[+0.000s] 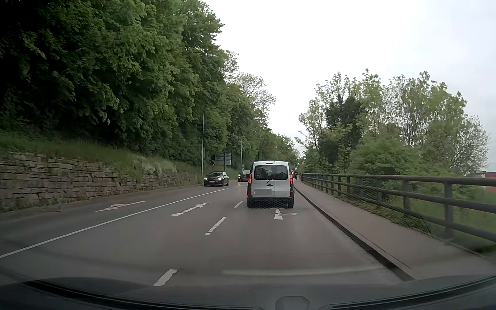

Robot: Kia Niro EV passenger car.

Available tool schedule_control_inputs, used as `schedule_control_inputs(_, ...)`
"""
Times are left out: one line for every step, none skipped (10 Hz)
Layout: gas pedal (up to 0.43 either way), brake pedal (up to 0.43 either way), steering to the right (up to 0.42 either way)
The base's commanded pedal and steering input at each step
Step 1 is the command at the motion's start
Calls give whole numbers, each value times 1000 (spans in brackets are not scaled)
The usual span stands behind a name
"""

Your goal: Follow the waypoints while adhering to traffic rules and regulations

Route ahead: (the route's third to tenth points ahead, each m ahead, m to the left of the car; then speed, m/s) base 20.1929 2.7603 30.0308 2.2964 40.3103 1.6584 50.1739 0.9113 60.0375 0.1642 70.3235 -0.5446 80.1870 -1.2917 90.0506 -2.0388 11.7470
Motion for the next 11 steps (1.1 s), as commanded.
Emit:
schedule_control_inputs(169, 0, 0)
schedule_control_inputs(169, 0, 1)
schedule_control_inputs(157, 0, 1)
schedule_control_inputs(157, 0, 2)
schedule_control_inputs(130, 0, 2)
schedule_control_inputs(118, 0, 3)
schedule_control_inputs(118, 0, 4)
schedule_control_inputs(118, 0, 6)
schedule_control_inputs(118, 0, 6)
schedule_control_inputs(130, 0, 6)
schedule_control_inputs(138, 0, 6)
